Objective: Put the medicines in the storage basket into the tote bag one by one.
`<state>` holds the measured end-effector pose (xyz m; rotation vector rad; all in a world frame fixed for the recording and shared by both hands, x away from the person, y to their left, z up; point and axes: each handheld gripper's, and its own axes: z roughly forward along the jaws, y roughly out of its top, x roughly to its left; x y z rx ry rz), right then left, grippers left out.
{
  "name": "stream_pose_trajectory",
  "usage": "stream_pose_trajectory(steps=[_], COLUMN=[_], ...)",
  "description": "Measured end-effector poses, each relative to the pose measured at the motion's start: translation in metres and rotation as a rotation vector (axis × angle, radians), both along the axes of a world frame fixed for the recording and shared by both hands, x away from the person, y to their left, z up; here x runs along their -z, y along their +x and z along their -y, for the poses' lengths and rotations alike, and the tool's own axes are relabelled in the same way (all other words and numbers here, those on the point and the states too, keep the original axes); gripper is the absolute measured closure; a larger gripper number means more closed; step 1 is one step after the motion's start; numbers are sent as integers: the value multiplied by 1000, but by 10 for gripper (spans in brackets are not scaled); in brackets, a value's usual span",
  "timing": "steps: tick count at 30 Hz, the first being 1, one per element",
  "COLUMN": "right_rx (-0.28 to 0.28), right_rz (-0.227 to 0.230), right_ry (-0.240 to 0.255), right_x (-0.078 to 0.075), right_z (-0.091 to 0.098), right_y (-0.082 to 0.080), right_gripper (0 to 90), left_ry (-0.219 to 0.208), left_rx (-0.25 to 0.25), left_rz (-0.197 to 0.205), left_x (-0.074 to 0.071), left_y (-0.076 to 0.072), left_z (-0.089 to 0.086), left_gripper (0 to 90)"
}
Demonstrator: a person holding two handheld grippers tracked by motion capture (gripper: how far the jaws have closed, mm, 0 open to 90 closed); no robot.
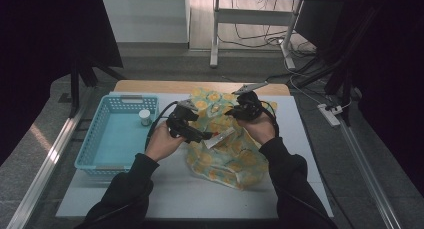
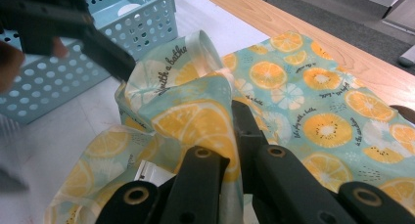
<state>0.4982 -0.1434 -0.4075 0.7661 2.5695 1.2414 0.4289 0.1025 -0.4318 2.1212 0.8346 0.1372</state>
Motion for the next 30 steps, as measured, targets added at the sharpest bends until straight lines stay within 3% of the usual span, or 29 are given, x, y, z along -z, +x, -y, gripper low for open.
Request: stream_pose_trajectory(steps=[5,11,17,24,30], right_rx=[1,-1,-5,-4,-6], right_rz=[-2,-3,-4,-4,-2], right_ry=[-2,-3,-3,-2,-1], right_x=[1,1,2,1,1], right_z=[1,1,0,-1,-1], right_y=[0,0,-1,-2,-2], right_gripper=[897,897,897,897,897], left_ry=[8,17,-8,-3,-18], left_rx=[-67,-98,-111,-182,-212], left_rz=[20,27,27,38,21], left_x=[-8,-12,-9,-6,-1], left_y=[-3,-6,-4,-2,-1], left_z=[-26,-54,-79,-103,-117], left_gripper=[37,37,13,0,0])
